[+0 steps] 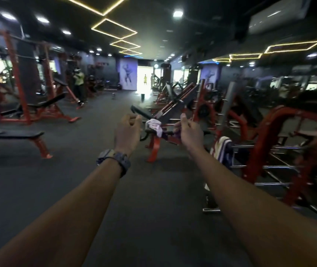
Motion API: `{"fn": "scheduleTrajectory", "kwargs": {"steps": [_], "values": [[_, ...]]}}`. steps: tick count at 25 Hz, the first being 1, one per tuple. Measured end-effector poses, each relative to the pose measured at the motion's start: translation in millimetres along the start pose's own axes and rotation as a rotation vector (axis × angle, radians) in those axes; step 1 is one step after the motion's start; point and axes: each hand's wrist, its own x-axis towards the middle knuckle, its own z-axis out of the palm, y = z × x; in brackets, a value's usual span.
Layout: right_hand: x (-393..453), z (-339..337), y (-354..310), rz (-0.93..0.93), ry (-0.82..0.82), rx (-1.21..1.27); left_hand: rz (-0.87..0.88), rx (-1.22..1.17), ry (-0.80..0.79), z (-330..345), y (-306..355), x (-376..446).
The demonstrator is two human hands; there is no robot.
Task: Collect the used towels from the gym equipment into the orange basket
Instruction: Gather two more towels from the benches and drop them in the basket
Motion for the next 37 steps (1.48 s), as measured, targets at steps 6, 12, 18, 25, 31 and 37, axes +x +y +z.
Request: {"fn": "scheduleTrajectory", "kwargs": {"steps": [6,12,18,25,31,37], "values": [[-43,-150,25,0.091,0.086,-0.047,-0.045,-0.042,-0.113,106,45,-88],[-75,-217,42,0.182,0.134,-0.039,-0.081,-0.153,-0.216,154,63,-120],[-74,-268,42,0.164,0.216,-0.112,-0.051,-0.175,-0.274,200,80,-140],[-64,-297,61,0.160,0.286,-0.181,-0.027,-0.228,-0.351,231,79,-136],[-11,-264,86,0.173,0.319,-0.180,-0.060,-0.297,-0.356,244,41,-80],[65,-218,117,0.172,0.366,-0.188,-0.052,-0.300,-0.406,265,4,2]]}}
